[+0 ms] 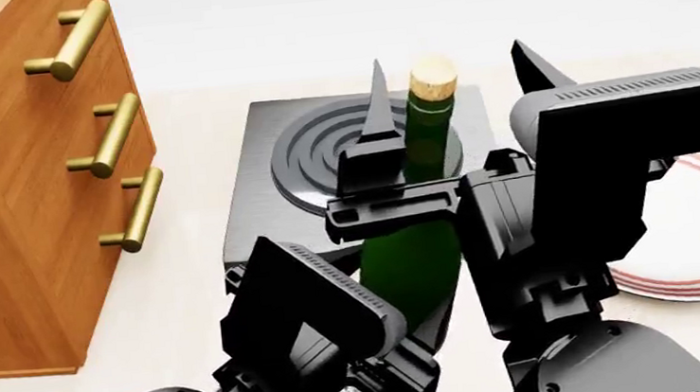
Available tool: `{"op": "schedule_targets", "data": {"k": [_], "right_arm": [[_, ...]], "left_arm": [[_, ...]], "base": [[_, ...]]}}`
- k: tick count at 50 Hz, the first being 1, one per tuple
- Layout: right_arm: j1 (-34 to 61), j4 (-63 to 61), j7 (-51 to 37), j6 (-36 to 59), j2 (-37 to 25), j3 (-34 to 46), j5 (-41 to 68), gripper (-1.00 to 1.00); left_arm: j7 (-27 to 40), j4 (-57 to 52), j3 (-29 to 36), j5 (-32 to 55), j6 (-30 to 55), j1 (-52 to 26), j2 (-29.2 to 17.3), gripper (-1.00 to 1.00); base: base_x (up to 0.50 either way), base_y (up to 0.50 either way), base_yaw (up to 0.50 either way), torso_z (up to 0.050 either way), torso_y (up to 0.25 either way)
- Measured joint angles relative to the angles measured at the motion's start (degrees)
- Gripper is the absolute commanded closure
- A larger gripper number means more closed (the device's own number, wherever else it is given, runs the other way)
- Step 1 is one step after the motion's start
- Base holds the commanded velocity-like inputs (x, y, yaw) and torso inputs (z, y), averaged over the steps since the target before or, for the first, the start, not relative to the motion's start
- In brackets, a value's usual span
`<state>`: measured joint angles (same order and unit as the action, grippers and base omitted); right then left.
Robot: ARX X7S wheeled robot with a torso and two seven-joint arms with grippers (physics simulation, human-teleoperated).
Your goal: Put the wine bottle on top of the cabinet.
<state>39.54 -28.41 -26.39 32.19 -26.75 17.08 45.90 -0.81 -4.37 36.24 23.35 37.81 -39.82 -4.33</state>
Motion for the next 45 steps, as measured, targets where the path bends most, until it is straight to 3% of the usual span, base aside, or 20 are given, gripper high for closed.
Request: {"op": "schedule_targets", "data": {"k": [16,27,45], "right_arm": [[-6.47,-9.83,-3.97,-1.38,-3.46,-5.51,3.66,-1.00],[-17.37,-15.93,-5.74,-5.35,-5.84,-8.80,1.24,-1.00],[-33.66,-15.84,-3.90,-14.22,-4.77,-10.90,-3.73,-1.00]], "left_arm": [[1.70,0.70,-0.32,1.00,-0.04,-1.18,-0.89,1.00],[3.29,-0.98,-1.62,2.08,1.30,-2.31,-2.52,1.00],[7.80,-7.37,-6.42,4.34,7.77,-8.15,-5.64,1.00]], "base": [[0.00,0.00,0.00,0.000,0.001],[0.00,0.00,0.00,0.000,0.001],[0.00,0.00,0.00,0.001,0.001]]}}
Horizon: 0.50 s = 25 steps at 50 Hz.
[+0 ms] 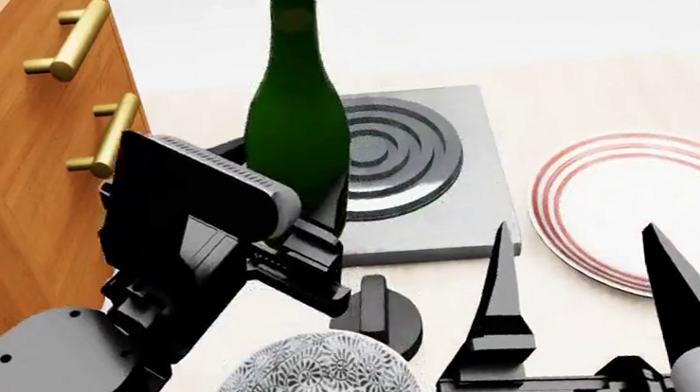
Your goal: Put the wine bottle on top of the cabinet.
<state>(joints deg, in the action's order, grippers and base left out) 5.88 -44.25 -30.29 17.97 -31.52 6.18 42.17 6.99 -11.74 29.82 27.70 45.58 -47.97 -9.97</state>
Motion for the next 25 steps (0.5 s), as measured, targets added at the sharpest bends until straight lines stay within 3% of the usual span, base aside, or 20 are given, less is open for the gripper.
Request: {"op": "schedule_targets", "data": {"k": [25], "right_arm": [[-5.06,2.32,1.62,-3.08,1.57,2.13,-3.48,-1.00]], "left_arm": [[4.53,-2.37,-6.03,2.45,8.73,-12.37,-2.34,1.00]], "base": [[0.00,0.00,0.00,0.000,0.001]]}}
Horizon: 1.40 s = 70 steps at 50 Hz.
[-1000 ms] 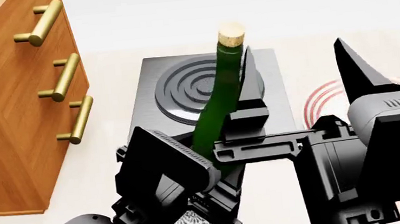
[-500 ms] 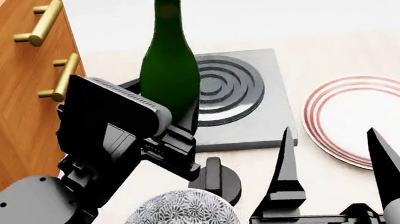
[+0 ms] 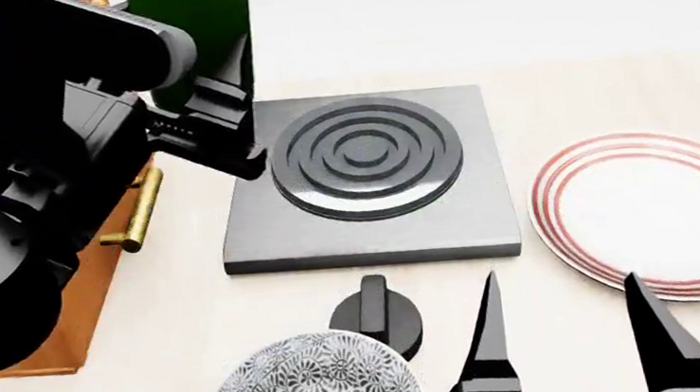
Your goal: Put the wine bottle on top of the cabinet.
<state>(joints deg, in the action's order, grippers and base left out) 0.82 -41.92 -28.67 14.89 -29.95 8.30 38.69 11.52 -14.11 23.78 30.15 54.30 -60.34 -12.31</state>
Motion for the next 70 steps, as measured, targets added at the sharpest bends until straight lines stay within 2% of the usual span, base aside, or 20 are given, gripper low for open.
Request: {"op": "schedule_targets", "data": {"k": [23,35,43,53,70], "right_arm": [[-0.48,0.18,0.17,-0.61,0.10,0.39,0.13,-1.00],[-0.33,0.52,0.27,-0.66,0.23,0.90,0.08,-1.00],[-0.29,0.51,0.18,-0.61,0.18,1.11,0.05,-1.00],[-0.32,-0.14,-0.16,-0.44,-0.11,1.10,0.32,-1.00],[-0.45,-0.22,-0.33,-0.60,-0.45,0.93,0.69,-1.00]], "left_arm": [[2.49,5.51,-6.47,0.14,8.39,-15.40,-5.20,1.00],[1.00,14.46,-5.24,-2.28,9.80,-24.14,-8.48,1.00],[-0.71,21.43,-2.75,-4.72,9.43,-30.69,-10.10,1.00],[-1.76,27.27,-4.21,-5.56,6.80,-35.58,-10.74,1.00],[-2.81,36.36,-4.71,-7.72,-0.80,-36.62,-10.07,1.00]], "base": [[0.00,0.00,0.00,0.000,0.001],[0.00,0.00,0.00,0.001,0.001],[0.00,0.00,0.00,0.000,0.001],[0.00,0.00,0.00,0.000,0.001],[0.00,0.00,0.00,0.000,0.001]]}}
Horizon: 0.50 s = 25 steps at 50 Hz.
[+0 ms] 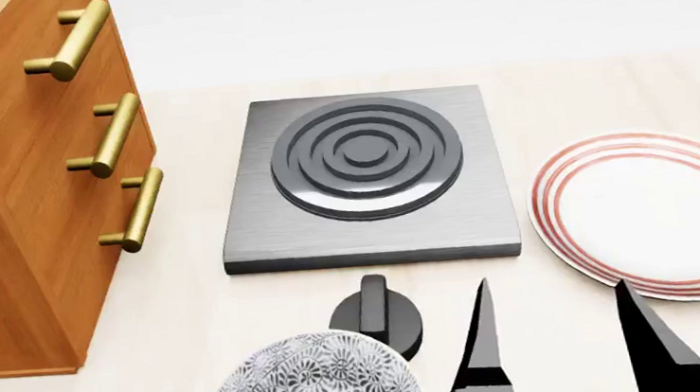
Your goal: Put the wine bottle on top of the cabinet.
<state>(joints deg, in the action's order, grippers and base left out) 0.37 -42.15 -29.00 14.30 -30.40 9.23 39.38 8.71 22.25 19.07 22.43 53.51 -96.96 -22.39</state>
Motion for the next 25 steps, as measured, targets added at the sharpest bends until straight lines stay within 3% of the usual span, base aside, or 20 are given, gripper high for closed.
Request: {"op": "schedule_targets", "data": {"k": [25], "right_arm": [[-0.03,0.32,-0.01,-0.28,-0.10,0.32,0.11,-1.00]], "left_arm": [[0.71,2.18,-1.89,1.36,-0.40,4.76,0.13,1.00]], "base": [[0.00,0.00,0.00,0.000,0.001]]}}
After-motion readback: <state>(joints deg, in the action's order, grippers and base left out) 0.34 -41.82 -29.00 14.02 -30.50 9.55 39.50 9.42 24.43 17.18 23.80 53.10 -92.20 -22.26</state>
